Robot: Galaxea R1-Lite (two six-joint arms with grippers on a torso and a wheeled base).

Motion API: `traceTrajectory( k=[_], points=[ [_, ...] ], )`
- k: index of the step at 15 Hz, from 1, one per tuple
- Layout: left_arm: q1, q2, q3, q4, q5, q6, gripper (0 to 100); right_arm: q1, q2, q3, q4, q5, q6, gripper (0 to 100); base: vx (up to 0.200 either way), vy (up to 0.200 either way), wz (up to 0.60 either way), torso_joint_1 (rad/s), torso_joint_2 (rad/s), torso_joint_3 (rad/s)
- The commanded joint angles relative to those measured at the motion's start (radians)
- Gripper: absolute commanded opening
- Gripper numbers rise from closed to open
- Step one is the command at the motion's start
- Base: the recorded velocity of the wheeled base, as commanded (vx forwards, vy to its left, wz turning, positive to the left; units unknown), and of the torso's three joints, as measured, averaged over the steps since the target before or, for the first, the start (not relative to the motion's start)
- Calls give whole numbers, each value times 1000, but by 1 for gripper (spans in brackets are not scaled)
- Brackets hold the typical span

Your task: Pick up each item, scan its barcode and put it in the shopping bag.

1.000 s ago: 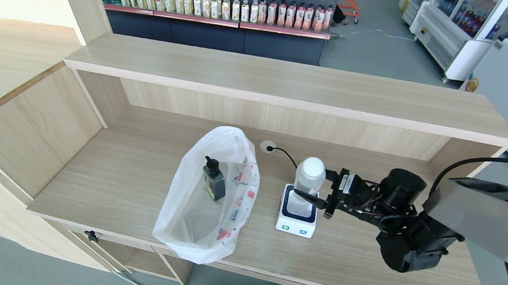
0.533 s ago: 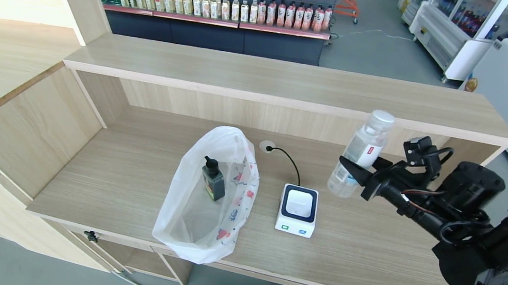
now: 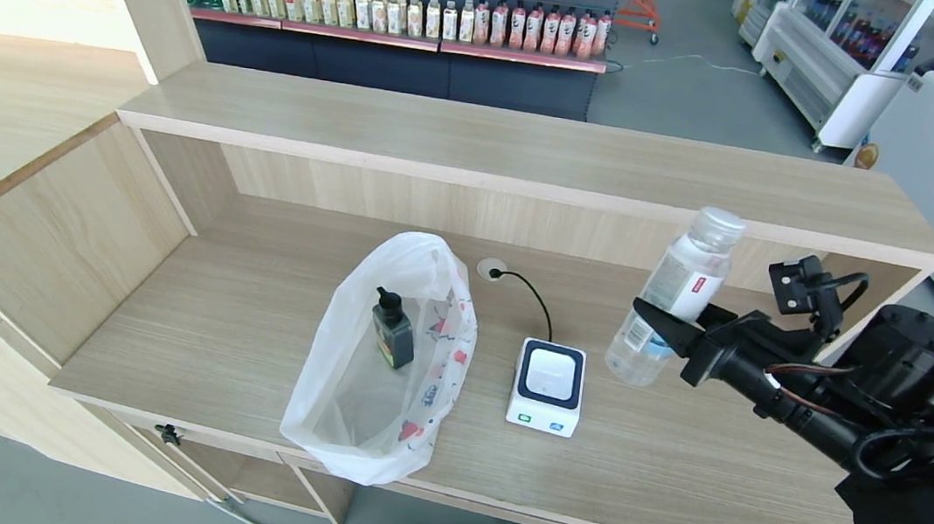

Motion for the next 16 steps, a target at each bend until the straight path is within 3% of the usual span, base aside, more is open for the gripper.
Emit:
traceTrajectory(
  k=[1,4,16],
  points=[
    [0,0,0,0,0,0,100,4,-13,9,-1,0,0,0,0,0,0,0,0,0],
    [0,0,0,0,-1,0,100,12,-14,13,1,0,0,0,0,0,0,0,0,0],
    [0,0,0,0,0,0,100,76,-63,7,113,2,29,0,0,183,0,1,1,1]
  ],
)
